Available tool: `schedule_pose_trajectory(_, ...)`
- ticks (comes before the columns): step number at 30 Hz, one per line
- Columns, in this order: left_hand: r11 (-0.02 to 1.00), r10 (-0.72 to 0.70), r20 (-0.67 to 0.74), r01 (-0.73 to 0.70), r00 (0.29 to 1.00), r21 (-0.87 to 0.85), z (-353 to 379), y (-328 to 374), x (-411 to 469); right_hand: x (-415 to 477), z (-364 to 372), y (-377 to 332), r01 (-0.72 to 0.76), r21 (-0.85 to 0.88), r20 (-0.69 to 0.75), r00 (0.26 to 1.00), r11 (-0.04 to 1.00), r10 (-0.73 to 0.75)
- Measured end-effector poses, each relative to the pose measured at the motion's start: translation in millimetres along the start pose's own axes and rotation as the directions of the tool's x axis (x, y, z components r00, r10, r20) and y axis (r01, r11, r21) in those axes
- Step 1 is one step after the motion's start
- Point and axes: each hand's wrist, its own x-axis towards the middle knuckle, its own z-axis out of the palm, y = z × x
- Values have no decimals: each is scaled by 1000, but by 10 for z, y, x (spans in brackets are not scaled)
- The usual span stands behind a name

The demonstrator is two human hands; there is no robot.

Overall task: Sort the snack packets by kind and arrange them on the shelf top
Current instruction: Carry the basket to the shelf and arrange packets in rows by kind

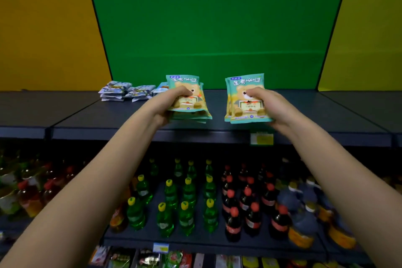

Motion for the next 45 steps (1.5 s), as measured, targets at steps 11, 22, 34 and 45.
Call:
schedule_pose_trajectory(11, 991, -76, 44, 71, 996, 111, 272, 193, 1854, 1651, -233, 83, -35, -265, -83, 996, 964, 13)
schedule_pose_trajectory(22, 962, -164, 49, 149, 985, 229, 531, 156, 2645, 2387, -434, 355, -213, -313, -198, 968, 925, 155)
schedule_pose_trajectory(34, 515, 249, -90, -53, 964, 855, 621, 176, 2689, 2484, -441, 479, -250, -798, -282, 959, 548, 28)
schedule_pose_trajectory(45, 111, 709, 99, -249, 699, 962, 243, 26, 1520, 1167, -558, 77, 35, -914, -116, 933, 405, -340)
